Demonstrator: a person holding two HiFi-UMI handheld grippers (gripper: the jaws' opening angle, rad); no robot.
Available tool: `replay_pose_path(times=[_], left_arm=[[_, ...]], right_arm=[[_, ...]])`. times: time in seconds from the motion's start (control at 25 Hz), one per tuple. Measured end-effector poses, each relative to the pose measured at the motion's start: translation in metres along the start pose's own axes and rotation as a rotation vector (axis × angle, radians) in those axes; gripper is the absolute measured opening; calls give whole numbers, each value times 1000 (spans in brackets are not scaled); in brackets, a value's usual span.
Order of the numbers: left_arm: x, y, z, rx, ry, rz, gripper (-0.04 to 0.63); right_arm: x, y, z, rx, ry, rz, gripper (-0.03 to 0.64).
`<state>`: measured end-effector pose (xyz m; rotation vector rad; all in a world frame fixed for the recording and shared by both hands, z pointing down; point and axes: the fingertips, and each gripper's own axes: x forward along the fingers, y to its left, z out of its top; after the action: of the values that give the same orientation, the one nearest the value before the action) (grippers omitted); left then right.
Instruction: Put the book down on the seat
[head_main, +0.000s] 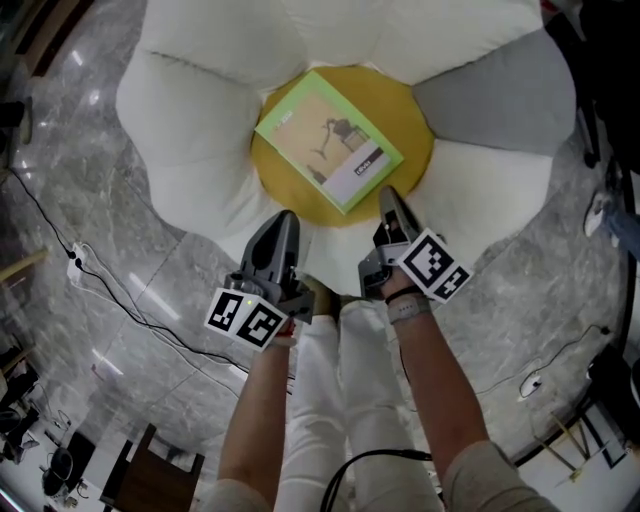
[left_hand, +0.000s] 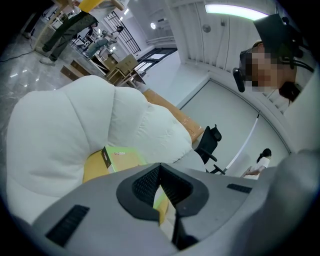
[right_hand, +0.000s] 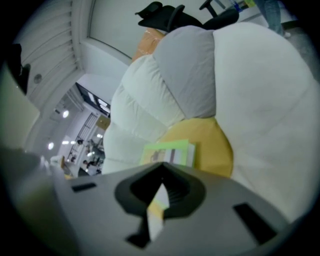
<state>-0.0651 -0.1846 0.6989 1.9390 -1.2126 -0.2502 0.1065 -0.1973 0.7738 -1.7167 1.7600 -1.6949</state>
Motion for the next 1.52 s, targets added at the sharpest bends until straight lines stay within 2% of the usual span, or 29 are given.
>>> replay_pose_path(times=[0.28, 0.52, 0.88, 1.16, 1.52], left_arm=[[1, -11, 2, 12, 12, -6, 23], [1, -29, 17, 24, 19, -17, 23], [2, -64, 53, 67, 20, -56, 23], [-3, -94, 73, 76, 14, -79, 23], [-30, -125, 117, 115, -49, -67, 23]], right_arm=[[-16, 19, 5, -73, 26, 54, 14], [-35, 52, 15, -195, 49, 114, 14], [-60, 116, 31, -280, 63, 217, 14], [-79, 153, 38, -321, 73, 263, 14], [-121, 191, 63, -469, 53, 322, 14]])
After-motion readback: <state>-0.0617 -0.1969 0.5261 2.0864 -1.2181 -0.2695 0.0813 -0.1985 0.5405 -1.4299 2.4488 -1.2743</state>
